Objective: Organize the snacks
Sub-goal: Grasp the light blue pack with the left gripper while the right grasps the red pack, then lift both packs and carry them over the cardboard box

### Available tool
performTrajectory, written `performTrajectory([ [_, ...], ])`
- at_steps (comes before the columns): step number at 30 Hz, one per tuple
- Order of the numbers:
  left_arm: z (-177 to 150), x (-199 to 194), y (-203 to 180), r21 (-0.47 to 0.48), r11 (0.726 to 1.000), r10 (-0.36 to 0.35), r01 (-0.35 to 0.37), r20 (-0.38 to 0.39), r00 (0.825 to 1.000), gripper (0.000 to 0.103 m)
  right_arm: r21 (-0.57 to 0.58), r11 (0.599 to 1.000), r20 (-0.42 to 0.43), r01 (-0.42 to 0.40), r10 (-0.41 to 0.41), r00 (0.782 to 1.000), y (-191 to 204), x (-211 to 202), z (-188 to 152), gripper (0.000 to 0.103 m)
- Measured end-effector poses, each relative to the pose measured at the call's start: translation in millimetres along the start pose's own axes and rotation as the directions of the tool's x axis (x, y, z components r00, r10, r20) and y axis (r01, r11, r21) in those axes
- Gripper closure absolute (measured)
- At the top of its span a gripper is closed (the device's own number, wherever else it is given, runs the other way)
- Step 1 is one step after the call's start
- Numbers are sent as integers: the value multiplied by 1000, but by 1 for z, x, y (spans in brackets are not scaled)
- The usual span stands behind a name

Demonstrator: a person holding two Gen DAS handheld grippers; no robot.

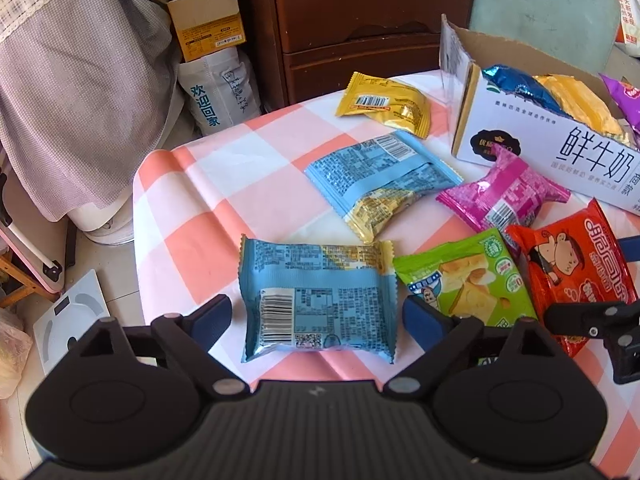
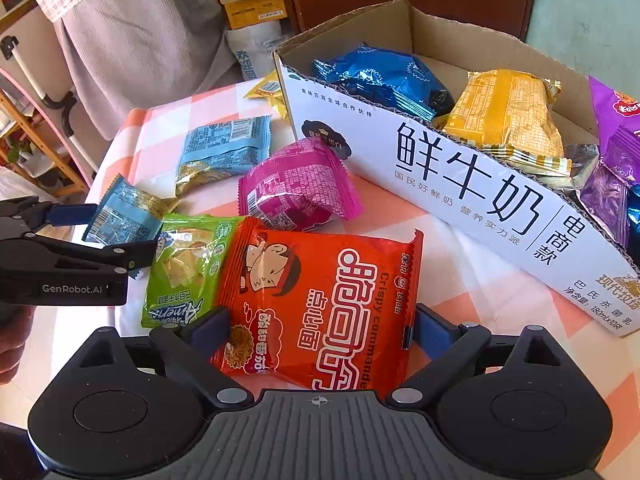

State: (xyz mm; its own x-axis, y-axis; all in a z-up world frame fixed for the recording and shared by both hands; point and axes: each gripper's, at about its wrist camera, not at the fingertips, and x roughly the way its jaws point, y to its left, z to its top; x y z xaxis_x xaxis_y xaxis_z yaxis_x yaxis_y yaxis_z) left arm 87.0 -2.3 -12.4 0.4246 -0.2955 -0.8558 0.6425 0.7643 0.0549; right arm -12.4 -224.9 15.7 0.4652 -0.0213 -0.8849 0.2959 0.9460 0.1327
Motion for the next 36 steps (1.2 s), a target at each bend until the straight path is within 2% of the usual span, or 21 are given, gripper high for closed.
performTrajectory([
  [3,0,0,1,-9,1000,-12,12,3,1000,12,-8,1000,4,5,-5,1000,2,1,0,6],
  [6,0,-2,3,-22,999,-46,46,1,999,24,-12,1000,11,2,-2,1000,3,2,0,8],
  [11,0,-6,-1,-13,999,-40,40,8,999,40,-22,1000,30,-20,21,999,1,-2,-2,21],
  [14,-1,-8,-3,-8,1000,-30,30,4,1000,43,-36,999,43,-27,29,999,2,-5,-2,29],
  [17,-2,-10,-2,-17,1000,-26,26,0,1000,45,-27,999,47,-36,37,998,-1,-8,-3,31],
  [28,2,-26,-1,6,1000,30,-30,44,999,45,-38,998,87,-46,49,995,-3,-21,-2,32],
  [36,5,-33,-9,17,999,34,-35,69,997,45,-57,998,133,-25,32,991,-5,-33,0,32],
])
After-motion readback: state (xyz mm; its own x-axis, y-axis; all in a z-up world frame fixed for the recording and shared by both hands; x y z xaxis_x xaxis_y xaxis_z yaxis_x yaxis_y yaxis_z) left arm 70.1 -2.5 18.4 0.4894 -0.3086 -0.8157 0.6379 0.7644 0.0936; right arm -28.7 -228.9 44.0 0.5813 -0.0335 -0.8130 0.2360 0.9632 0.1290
